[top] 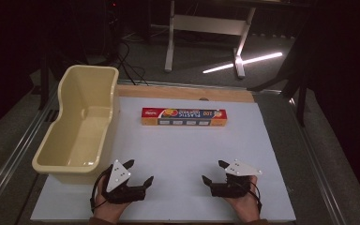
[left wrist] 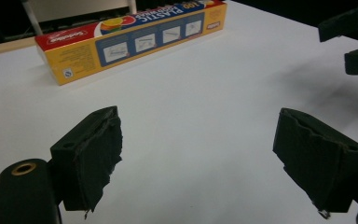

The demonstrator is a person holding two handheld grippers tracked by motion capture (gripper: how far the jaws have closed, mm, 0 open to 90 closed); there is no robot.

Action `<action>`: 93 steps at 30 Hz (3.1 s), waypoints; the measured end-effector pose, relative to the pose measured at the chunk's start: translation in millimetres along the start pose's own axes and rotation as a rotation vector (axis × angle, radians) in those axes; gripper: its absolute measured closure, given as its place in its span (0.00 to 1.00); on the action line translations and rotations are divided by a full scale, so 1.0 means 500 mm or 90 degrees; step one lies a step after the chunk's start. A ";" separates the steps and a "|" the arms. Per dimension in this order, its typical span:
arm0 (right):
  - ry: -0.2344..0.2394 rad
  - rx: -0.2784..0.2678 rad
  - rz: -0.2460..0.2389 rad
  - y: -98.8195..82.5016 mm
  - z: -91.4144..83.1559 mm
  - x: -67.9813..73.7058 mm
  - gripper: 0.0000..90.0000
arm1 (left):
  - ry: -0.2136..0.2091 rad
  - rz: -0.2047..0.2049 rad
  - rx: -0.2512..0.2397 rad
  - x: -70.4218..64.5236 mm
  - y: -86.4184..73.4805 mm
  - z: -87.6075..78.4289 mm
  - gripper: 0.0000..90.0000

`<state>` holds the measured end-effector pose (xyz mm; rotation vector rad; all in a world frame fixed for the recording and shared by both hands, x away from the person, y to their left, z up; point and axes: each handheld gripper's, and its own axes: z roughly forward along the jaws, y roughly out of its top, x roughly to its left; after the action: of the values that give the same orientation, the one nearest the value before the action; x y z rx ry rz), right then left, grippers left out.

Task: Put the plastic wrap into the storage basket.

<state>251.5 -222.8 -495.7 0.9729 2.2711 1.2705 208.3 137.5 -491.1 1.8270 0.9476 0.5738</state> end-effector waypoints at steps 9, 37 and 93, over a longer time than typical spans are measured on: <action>0.003 0.004 -0.014 0.002 0.003 0.007 0.22 | 0.012 0.000 -0.010 0.001 0.000 -0.003 0.18; 0.044 -0.017 -0.067 0.194 0.053 0.002 0.43 | 0.022 -0.007 -0.018 0.006 0.000 -0.009 0.19; -0.152 0.130 0.129 0.278 0.405 -0.316 1.00 | -0.013 -0.044 -0.042 0.008 -0.009 -0.012 0.22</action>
<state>537.9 -165.0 -488.4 1.3791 2.1873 0.9470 204.9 145.3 -492.6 1.7325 0.9629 0.5361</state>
